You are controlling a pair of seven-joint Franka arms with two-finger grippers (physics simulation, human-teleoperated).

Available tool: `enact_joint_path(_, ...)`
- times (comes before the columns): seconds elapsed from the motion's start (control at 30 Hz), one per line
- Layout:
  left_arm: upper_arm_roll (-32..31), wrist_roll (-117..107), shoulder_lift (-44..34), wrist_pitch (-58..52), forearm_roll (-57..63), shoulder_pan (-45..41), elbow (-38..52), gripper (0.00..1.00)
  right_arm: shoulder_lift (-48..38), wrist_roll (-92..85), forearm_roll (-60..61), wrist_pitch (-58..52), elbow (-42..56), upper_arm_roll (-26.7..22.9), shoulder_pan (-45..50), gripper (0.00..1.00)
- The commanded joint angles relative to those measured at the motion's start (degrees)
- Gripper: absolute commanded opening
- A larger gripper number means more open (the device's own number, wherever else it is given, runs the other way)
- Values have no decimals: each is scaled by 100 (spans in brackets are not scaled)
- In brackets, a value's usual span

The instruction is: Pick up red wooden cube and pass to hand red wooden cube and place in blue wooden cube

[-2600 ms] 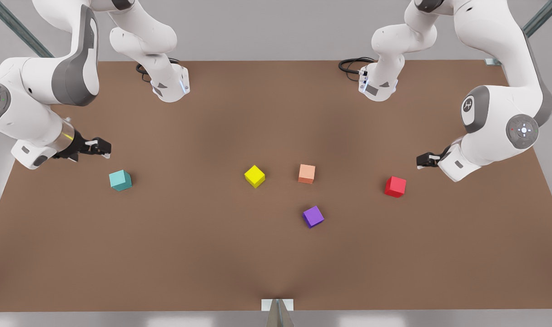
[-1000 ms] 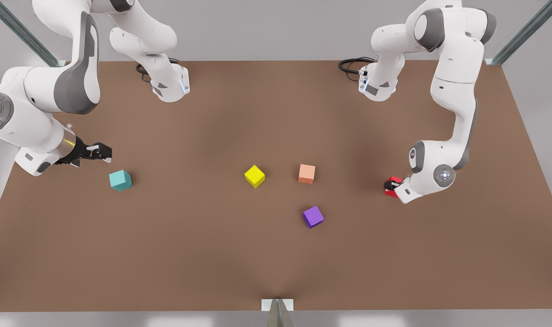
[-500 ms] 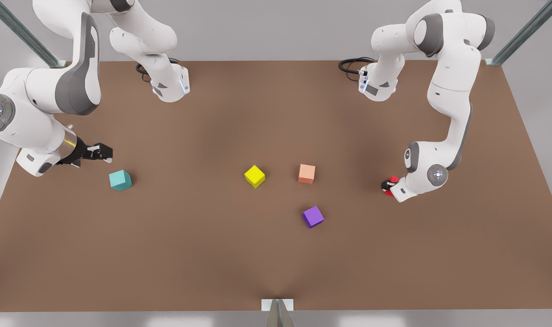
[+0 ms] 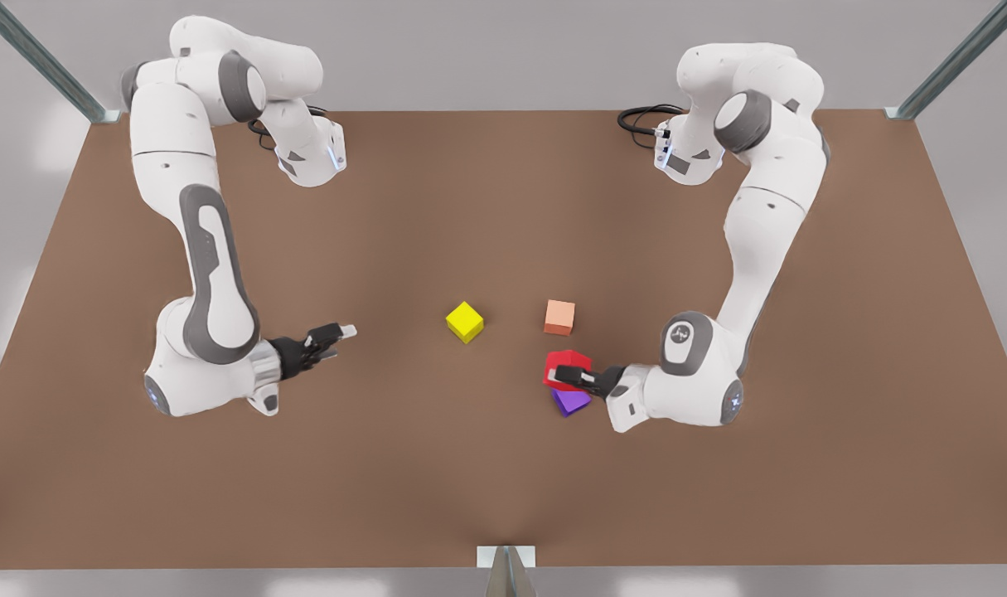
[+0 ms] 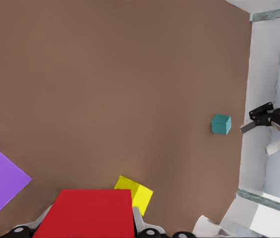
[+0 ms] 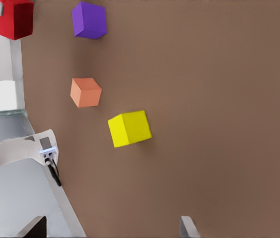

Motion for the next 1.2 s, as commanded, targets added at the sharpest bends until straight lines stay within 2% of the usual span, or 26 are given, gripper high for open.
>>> enact_joint_path(0.0,-148,-1653,192,-239,-1346,-86,107,59,249,-6200,1655,62,108,88,80,100)
enact_joint_path(0.07,-245,-1662,632,-195,-1821,-86,512,59,310,-7325,2007,440,126,88,229,100)
enact_joint_path(0.13,-316,-1662,711,244,-2023,-86,573,59,337,-8230,2323,1160,134,88,388,100)
enact_joint_path(0.23,-307,-1531,702,201,-2358,-42,565,59,442,-9258,2965,2004,134,88,792,100)
enact_joint_path(0.27,-289,-1162,702,-71,-2349,-42,565,59,556,-9478,3158,2119,152,88,889,100)
enact_joint_path(0.43,-289,-598,711,-90,-2340,-42,530,59,776,-9681,3686,2805,345,88,1258,100)
enact_joint_path(0.57,-289,-405,720,-151,-2103,-42,530,59,794,-9681,4055,2963,345,88,1451,100)
enact_joint_path(0.6,-289,386,720,-142,-2085,-51,512,59,794,-9681,4187,2972,337,88,1504,100)
enact_joint_path(0.7,-307,949,746,-98,-2173,-68,512,59,794,-9681,4503,3007,345,97,1618,100)
enact_joint_path(1.17,-316,1063,825,-28,-2296,-68,521,57,776,-9778,4969,3042,143,299,1803,100)
